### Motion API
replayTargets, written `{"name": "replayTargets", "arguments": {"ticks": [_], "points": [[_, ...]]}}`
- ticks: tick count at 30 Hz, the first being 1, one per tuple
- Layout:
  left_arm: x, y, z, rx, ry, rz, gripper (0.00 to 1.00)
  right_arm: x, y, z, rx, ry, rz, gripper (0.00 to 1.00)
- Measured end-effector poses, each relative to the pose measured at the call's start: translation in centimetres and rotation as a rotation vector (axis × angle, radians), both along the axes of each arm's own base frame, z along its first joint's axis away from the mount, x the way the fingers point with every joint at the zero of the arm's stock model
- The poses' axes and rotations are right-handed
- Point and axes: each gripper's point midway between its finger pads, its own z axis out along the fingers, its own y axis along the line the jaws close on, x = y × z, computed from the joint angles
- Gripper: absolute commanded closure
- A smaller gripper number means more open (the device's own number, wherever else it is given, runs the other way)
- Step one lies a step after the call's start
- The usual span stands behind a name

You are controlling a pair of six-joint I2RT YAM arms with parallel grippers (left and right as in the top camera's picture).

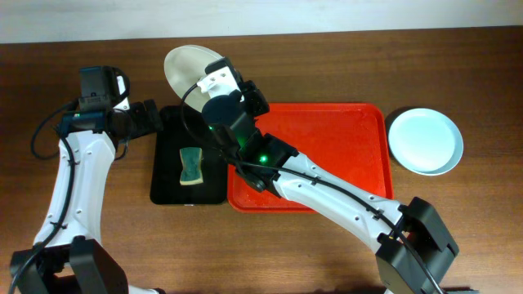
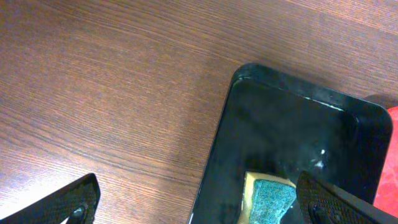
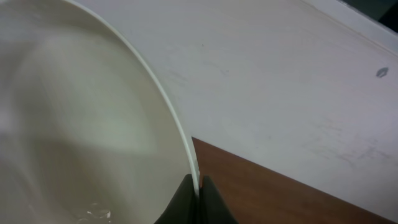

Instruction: Clean dirty plates on tray and stack at the side

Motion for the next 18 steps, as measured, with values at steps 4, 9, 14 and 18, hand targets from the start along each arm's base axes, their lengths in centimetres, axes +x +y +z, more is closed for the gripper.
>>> {"name": "replayTargets", "arguments": {"ticks": [4,9,14,18], "points": [[0.0,0.0,0.0,0.0,0.0,0.0,0.01,0.0,0.0,-0.1,-0.003,0.002,0.0,0.96],[0.0,0.0,0.0,0.0,0.0,0.0,0.01,-0.1,-0.1,-0.4,-0.001,0.013,-0.004,0.96],[0.0,0.0,0.0,0.0,0.0,0.0,0.01,-0.2,-0.5,-1.3,0.107,0.052,-0.043,0.96],[0.0,0.0,0.0,0.0,0.0,0.0,0.01,0.1,-2.0,-3.6,0.185,0.144,-0.086,0.96]]}}
